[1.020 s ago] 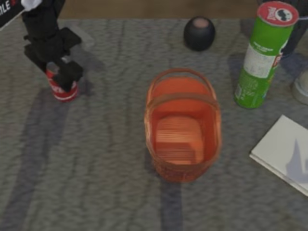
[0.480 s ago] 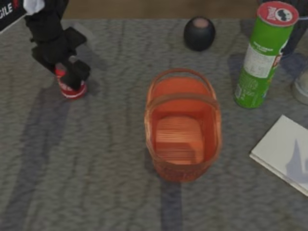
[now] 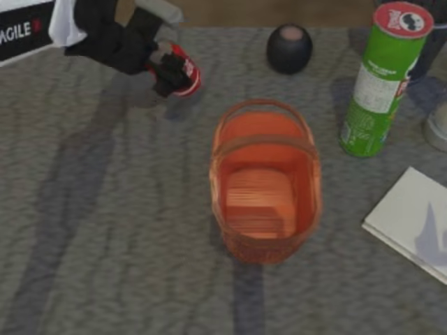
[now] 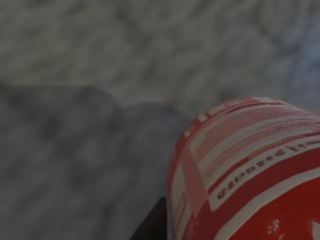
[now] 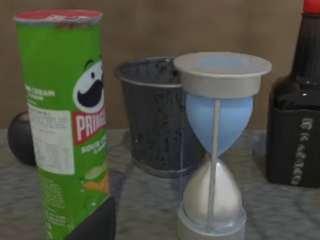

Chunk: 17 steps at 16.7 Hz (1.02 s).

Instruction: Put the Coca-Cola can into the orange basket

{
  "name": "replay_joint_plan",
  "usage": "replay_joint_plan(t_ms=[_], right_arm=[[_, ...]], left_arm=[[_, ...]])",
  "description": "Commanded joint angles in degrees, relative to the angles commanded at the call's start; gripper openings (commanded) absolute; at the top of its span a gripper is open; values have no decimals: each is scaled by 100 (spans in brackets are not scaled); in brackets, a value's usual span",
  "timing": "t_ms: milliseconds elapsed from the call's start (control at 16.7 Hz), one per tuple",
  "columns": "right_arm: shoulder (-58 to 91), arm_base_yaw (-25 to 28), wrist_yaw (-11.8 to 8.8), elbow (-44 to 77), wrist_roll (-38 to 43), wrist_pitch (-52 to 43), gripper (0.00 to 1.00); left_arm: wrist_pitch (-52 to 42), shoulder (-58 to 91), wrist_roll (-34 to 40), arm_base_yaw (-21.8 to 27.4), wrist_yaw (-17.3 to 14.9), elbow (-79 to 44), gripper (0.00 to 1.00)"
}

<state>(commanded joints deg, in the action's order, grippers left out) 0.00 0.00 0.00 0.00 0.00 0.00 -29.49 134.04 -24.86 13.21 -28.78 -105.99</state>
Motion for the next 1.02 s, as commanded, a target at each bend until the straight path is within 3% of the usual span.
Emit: replay_joint_plan(t_ms=[360, 600, 840, 1020], right_arm=[[0, 0, 0, 0, 0, 0, 100], [0, 0, 0, 0, 0, 0, 100], [0, 0, 0, 0, 0, 0, 100], [0, 0, 0, 0, 0, 0, 100]], left_arm=[[3977, -1034, 1105, 327, -2258, 1673, 0], [5896, -1631, 1767, 502, -3494, 2728, 0], [6856, -1978, 2176, 603, -4216, 3392, 0], [6971, -2020, 2230, 617, -4310, 3479, 0]])
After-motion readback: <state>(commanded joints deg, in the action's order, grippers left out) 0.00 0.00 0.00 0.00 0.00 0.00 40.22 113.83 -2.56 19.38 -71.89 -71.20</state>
